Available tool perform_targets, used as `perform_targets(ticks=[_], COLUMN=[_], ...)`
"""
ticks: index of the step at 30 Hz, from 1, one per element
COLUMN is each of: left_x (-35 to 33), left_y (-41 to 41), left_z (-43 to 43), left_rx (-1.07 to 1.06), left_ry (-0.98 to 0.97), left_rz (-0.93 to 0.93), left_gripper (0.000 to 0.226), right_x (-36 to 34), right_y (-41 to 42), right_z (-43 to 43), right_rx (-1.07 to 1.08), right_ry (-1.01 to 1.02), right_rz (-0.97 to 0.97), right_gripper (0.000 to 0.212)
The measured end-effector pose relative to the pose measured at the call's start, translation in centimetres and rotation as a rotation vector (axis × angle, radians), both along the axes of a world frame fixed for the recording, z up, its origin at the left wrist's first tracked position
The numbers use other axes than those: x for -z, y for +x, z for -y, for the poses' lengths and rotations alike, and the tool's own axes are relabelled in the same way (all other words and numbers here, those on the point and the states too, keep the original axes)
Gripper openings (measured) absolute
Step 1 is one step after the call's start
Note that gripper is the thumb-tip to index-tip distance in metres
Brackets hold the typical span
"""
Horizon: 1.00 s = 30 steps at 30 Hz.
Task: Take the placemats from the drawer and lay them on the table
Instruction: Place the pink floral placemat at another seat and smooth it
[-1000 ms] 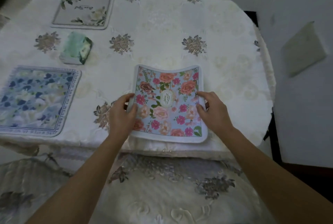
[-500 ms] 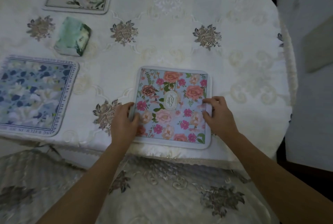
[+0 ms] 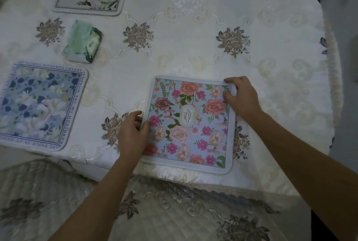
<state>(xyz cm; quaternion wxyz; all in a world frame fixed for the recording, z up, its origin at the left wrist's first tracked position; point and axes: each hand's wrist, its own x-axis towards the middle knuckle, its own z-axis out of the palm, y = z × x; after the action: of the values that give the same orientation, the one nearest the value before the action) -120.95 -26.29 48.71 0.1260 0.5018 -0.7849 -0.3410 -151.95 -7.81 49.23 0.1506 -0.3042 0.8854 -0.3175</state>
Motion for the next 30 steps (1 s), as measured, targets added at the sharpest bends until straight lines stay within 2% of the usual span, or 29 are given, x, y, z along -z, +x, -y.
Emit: perform_targets(ticks=[8, 15, 20, 24, 30], left_x=[-0.5, -1.0, -1.0, -1.3, -1.4], left_y=[-1.1, -10.4, -15.5, -13.7, -7.9], left_z=[0.9, 5.4, 4.7, 3.8, 1.4], left_rx=[0.078, 0.325, 0.439, 0.357, 0.136], left_ry=[-0.023, -0.196, -0.217, -0.328, -0.206], left_rz=[0.023, 0.045, 0.068, 0.185, 0.125], left_gripper=[0.024, 0.026, 0.029, 0.034, 0.034], right_x=[-0.7, -1.7, -1.1, -0.7, -0.6], right_y=[-0.3, 1.5, 3.1, 2.5, -0.4], right_z=[-1.0, -7.6, -11.9, -11.7, -6.7], right_rx=[0.002, 0.129, 0.148, 0.053, -0.094], right_ry=[-0.006, 0.057, 0.150, 0.196, 0.215], right_rz=[-0.015, 0.006, 0.050, -0.036, -0.093], right_gripper=[0.031, 0.031, 0.040, 0.040, 0.043])
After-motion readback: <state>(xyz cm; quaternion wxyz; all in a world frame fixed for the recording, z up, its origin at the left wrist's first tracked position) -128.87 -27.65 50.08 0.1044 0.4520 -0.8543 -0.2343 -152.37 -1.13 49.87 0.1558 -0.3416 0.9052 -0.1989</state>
